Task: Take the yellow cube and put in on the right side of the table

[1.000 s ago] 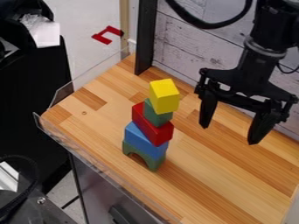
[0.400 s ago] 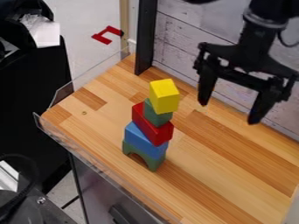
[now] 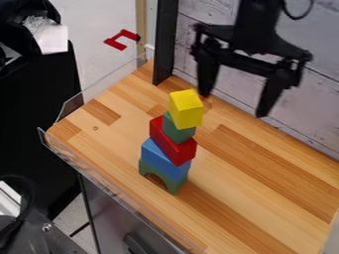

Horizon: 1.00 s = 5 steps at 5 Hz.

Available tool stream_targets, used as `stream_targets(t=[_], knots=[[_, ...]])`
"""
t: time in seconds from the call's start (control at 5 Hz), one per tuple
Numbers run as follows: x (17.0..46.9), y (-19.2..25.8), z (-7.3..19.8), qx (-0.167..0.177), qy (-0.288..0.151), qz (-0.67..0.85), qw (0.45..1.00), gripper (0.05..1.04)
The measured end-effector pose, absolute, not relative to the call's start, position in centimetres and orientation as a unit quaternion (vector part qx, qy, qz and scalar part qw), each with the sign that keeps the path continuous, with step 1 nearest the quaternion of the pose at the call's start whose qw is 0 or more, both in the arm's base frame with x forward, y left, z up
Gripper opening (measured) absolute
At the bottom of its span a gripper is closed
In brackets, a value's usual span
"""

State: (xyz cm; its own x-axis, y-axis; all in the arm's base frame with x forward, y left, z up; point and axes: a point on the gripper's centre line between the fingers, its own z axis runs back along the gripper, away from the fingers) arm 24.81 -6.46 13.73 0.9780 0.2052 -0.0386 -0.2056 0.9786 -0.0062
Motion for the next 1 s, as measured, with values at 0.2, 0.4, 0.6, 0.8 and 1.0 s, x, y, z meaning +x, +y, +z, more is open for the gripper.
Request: stream_targets(t=[0.2,0.4,0.6,0.8,1.0], knots=[[24.2,-5.1,13.8,0.008,0.034,0.107,0.994,0.999],[23.5,-4.0,14.1,0.008,0.041,0.106,0.993,0.999],[23.1,-2.8,14.1,0.008,0.045,0.117,0.992,0.999],[22.9,-2.1,14.2,0.005,0.044,0.121,0.992,0.999],[22.9,-1.8,14.4,-0.012,0.042,0.108,0.993,0.999]])
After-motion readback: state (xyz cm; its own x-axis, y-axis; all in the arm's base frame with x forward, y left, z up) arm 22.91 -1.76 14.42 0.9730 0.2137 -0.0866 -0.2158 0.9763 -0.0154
